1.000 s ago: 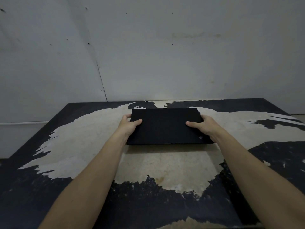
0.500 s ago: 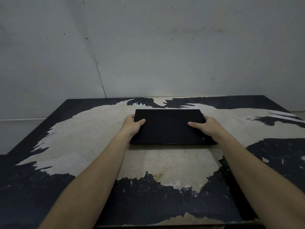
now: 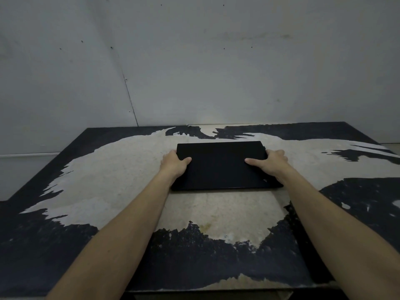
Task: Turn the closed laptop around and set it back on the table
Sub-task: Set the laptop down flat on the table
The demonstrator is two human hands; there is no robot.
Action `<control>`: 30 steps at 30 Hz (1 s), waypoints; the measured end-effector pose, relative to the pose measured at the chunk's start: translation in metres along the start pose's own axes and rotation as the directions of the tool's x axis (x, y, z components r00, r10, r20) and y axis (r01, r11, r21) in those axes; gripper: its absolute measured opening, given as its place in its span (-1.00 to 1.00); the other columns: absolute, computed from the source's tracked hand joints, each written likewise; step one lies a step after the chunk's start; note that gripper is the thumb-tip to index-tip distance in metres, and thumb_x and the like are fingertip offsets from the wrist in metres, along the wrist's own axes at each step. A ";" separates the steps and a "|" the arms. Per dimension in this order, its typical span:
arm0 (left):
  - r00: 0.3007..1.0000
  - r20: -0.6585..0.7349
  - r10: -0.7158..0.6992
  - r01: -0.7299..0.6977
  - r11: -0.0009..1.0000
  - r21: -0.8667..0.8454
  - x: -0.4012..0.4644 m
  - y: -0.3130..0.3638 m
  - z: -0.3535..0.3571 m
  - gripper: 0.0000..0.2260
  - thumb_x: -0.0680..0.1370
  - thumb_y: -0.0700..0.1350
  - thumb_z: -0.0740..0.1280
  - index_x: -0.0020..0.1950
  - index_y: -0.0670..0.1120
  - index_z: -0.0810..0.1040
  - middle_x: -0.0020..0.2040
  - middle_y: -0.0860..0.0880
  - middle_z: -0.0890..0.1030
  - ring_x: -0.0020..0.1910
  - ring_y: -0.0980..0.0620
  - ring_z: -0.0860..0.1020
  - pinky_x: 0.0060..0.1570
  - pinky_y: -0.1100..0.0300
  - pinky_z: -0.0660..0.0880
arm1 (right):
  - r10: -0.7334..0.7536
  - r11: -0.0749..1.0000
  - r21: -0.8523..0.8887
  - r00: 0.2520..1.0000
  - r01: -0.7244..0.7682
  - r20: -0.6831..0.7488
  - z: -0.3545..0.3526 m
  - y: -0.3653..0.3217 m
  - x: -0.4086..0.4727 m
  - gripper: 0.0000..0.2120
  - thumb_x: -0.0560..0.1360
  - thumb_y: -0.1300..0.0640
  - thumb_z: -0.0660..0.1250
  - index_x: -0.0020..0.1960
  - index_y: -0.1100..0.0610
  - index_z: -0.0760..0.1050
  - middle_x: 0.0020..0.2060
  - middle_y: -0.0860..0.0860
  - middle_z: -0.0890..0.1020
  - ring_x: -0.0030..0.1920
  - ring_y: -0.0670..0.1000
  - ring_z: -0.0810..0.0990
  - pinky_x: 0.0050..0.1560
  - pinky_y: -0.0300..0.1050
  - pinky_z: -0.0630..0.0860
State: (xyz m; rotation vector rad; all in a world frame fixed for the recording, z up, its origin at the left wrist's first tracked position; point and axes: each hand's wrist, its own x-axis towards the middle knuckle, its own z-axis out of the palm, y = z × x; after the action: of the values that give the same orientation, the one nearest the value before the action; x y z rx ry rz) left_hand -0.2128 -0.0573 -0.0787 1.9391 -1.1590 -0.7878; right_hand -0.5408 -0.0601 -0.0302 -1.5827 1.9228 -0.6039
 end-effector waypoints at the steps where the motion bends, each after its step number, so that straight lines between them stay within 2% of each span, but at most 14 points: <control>1: 1.000 0.000 -0.007 0.007 1.000 0.008 -0.001 0.002 -0.001 -0.40 0.27 0.25 0.39 0.22 -0.04 0.60 0.17 -0.09 0.66 0.15 -0.16 0.62 0.21 -0.09 0.57 | 0.002 1.000 -0.015 1.000 -0.002 -0.001 0.000 0.000 0.000 -0.23 0.39 -0.35 0.51 0.40 0.11 0.50 0.39 0.19 0.33 0.43 0.27 0.33 0.41 0.18 0.41; 4: 1.000 0.005 -0.010 0.010 0.999 0.052 -0.009 0.009 -0.002 -0.38 0.29 0.25 0.38 0.24 -0.07 0.58 0.22 -0.12 0.64 0.20 -0.18 0.60 0.25 -0.10 0.54 | 0.010 0.997 -0.080 1.000 -0.010 0.006 -0.001 -0.002 -0.001 -0.21 0.40 -0.36 0.49 0.43 0.13 0.49 0.41 0.22 0.32 0.45 0.27 0.31 0.43 0.15 0.39; 6: 1.000 -0.016 -0.010 0.012 0.989 0.147 -0.035 0.025 -0.008 -0.40 0.40 0.25 0.38 0.31 -0.09 0.54 0.31 -0.15 0.55 0.28 -0.22 0.53 0.31 -0.11 0.47 | 0.014 0.992 -0.126 1.000 -0.014 0.000 0.000 -0.004 -0.002 -0.17 0.41 -0.39 0.46 0.45 0.17 0.47 0.41 0.22 0.34 0.46 0.26 0.29 0.40 0.13 0.37; 8: 0.998 -0.051 0.026 -0.011 0.962 0.272 -0.053 0.035 -0.010 -0.42 0.55 0.18 0.37 0.46 -0.11 0.40 0.42 -0.18 0.40 0.38 -0.24 0.41 0.37 -0.11 0.39 | -0.009 0.985 -0.172 1.000 0.004 -0.026 0.002 -0.004 -0.005 -0.13 0.41 -0.42 0.41 0.47 0.19 0.44 0.40 0.21 0.35 0.44 0.26 0.30 0.37 0.14 0.38; 10: 0.994 -0.053 0.096 -0.072 0.936 0.346 -0.066 0.037 -0.010 -0.32 0.58 0.17 0.34 0.61 -0.06 0.21 0.50 -0.17 0.26 0.46 -0.23 0.30 0.40 -0.11 0.34 | -0.074 0.969 -0.240 0.996 0.061 -0.045 0.005 -0.002 -0.013 -0.10 0.43 -0.44 0.35 0.52 0.16 0.37 0.42 0.20 0.34 0.43 0.26 0.30 0.37 0.14 0.38; 13: 0.974 0.046 0.220 -0.218 0.876 0.431 -0.074 0.029 -0.008 -0.26 0.57 0.28 0.28 0.67 0.01 0.16 0.63 -0.13 0.09 0.58 -0.21 0.13 0.51 -0.10 0.21 | -0.192 0.914 -0.367 0.981 0.174 -0.011 0.009 -0.002 -0.028 -0.03 0.45 -0.51 0.23 0.65 0.06 0.17 0.56 0.15 0.21 0.52 0.26 0.20 0.45 0.18 0.29; 15: 0.966 0.105 0.235 -0.257 0.857 0.446 -0.079 0.025 -0.007 -0.24 0.56 0.33 0.25 0.68 0.04 0.16 0.68 -0.12 0.00 0.63 -0.17 0.03 0.57 -0.07 0.11 | -0.227 0.886 -0.405 0.973 0.225 0.042 0.012 -0.004 -0.038 -0.04 0.46 -0.56 0.14 0.68 -0.04 0.11 0.66 0.08 0.07 0.61 0.23 0.08 0.51 0.23 0.17; 19: 0.971 0.128 0.202 -0.235 0.899 0.369 -0.083 0.025 -0.004 -0.20 0.53 0.35 0.30 0.67 0.02 0.18 0.68 -0.15 0.03 0.64 -0.15 0.08 0.57 -0.06 0.12 | -0.223 0.879 -0.412 0.971 0.241 0.091 0.016 -0.004 -0.046 -0.05 0.45 -0.60 0.03 0.69 -0.09 0.10 0.70 0.04 0.00 0.66 0.16 -0.04 0.56 0.25 0.07; 22: 0.972 0.108 0.211 -0.236 0.907 0.349 -0.082 0.027 -0.003 -0.18 0.51 0.32 0.34 0.65 -0.06 0.23 0.65 -0.16 0.11 0.62 -0.16 0.14 0.56 -0.06 0.17 | -0.229 0.884 -0.404 0.971 0.238 0.069 0.016 -0.003 -0.047 -0.07 0.47 -0.58 0.01 0.68 -0.09 0.12 0.68 0.08 0.06 0.66 0.15 -0.01 0.55 0.22 0.11; 30: 0.969 0.091 0.230 -0.247 0.911 0.331 -0.077 0.026 -0.001 -0.16 0.49 0.34 0.37 0.63 -0.09 0.28 0.62 -0.15 0.20 0.59 -0.15 0.19 0.55 -0.06 0.20 | -0.237 0.881 -0.408 0.970 0.241 0.061 0.016 -0.005 -0.043 -0.12 0.51 -0.53 0.02 0.68 -0.06 0.12 0.67 0.11 0.08 0.65 0.14 0.01 0.54 0.20 0.14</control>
State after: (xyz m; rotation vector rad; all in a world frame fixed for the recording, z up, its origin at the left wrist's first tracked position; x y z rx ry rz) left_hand -0.2553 0.0038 -0.0465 2.0042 -1.6158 -0.5321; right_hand -0.5201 -0.0183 -0.0321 -2.1066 1.9511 -0.2902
